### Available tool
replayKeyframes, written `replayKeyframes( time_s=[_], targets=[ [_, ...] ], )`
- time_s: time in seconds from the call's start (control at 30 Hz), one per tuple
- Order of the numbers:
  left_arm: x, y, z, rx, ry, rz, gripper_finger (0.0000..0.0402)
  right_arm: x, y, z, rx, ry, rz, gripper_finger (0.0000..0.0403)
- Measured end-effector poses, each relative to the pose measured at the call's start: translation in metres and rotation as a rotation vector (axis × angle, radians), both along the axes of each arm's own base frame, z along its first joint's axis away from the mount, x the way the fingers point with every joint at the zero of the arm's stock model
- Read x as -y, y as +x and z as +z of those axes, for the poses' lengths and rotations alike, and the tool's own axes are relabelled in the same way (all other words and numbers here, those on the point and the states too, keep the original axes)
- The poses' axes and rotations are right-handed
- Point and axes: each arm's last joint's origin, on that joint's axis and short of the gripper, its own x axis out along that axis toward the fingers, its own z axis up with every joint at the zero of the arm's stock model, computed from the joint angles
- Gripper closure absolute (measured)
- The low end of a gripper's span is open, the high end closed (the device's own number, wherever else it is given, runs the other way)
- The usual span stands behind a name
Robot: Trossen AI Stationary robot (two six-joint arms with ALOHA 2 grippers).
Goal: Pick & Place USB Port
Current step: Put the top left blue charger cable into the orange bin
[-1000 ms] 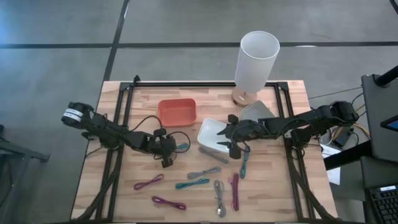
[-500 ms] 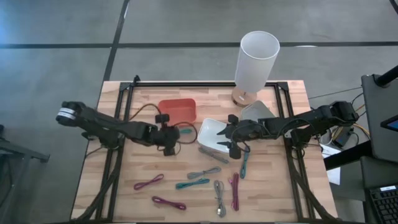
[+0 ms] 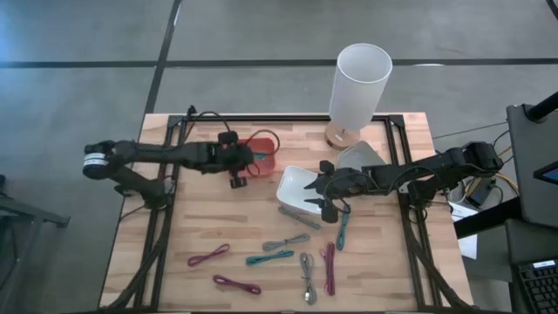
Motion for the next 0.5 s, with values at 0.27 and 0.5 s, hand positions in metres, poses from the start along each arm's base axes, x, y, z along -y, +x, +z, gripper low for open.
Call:
replayKeyframes(
  time_s=[0.27,0.5],
  targets=[
    [-0.025,0.011,-0.020,0.009,-0.077,-0.052,0.0369,0.000,0.000,0.000,0.000,0.001,0.000,0.0213],
    [-0.036,0.019,-0.040,-0.049,-0.081,-0.053,0.0367,0.000,0.000,0.000,0.000,0.001,-0.001,0.0213]
  ],
)
